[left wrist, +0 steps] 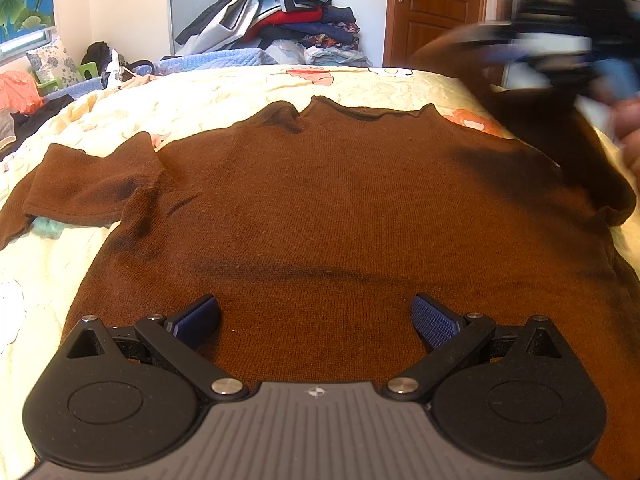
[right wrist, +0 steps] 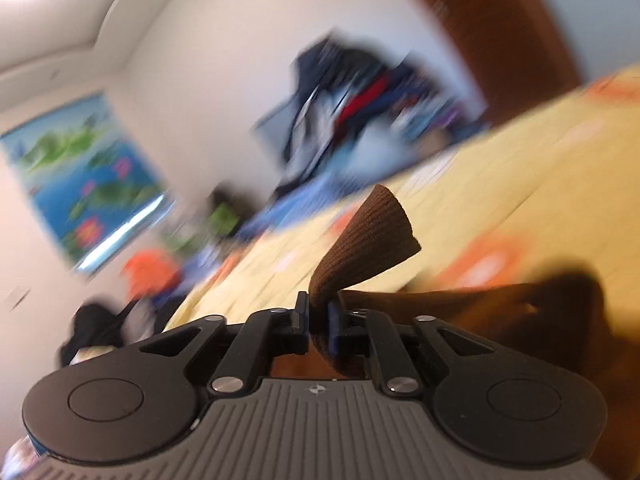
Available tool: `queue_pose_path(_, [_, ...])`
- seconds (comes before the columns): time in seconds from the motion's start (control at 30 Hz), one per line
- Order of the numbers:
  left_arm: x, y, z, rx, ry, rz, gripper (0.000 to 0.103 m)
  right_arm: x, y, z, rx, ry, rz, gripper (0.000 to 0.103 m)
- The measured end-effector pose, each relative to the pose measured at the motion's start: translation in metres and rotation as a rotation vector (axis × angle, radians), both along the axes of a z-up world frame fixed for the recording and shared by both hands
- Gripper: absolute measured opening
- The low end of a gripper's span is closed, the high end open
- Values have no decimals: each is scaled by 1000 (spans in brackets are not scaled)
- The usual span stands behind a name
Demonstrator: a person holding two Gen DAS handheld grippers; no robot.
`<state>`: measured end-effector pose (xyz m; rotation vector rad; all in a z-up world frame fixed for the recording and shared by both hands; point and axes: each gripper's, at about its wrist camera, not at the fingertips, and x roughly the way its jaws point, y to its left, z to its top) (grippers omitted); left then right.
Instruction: Fold small clothes
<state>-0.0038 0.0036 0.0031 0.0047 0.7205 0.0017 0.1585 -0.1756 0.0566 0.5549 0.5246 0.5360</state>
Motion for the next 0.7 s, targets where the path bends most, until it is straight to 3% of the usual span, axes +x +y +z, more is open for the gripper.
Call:
queue_pose_path(0.03, [5,5,2,-2,0,-2,103,2,21,-9,-15,39,38,66])
queue_pose_path(0.07, [4,8,2,-3,-1,-3,103,-4,36,-17,-36,68,43,70])
queue_pose_path(0.23, [-4,13,4,-74,-17,-29,103,-62,21,-26,-56,38,-29,67])
queue_pose_path(0.27, [-4,17,7,-114,-18,-45,103,-78,14,-26,-98,18,-56,67])
queue_pose_path(0.37, [13,43,31,-348,-32,-45,103,-114,-4,-37,-182,-8,-111,67])
queue_pose_path(0.47, [61,64,52,-499,-43,31,103,-125,-12,-59,-245,-6,-123,67])
queue_pose_path(0.57, [115,68,46,-555,53,78,102,-125,-12,-74,-265,27,-113,67])
queue_pose_path(0.6, [133,67,40,-575,103,86,101,-123,-12,-74,-260,27,-107,74])
queue_pose_path(0.63, [146,64,32,-581,134,96,98,-121,-11,-75,-254,29,-101,77])
queue_pose_path(0.7, [167,56,19,-517,169,137,63,-121,-12,-76,-247,28,-98,77])
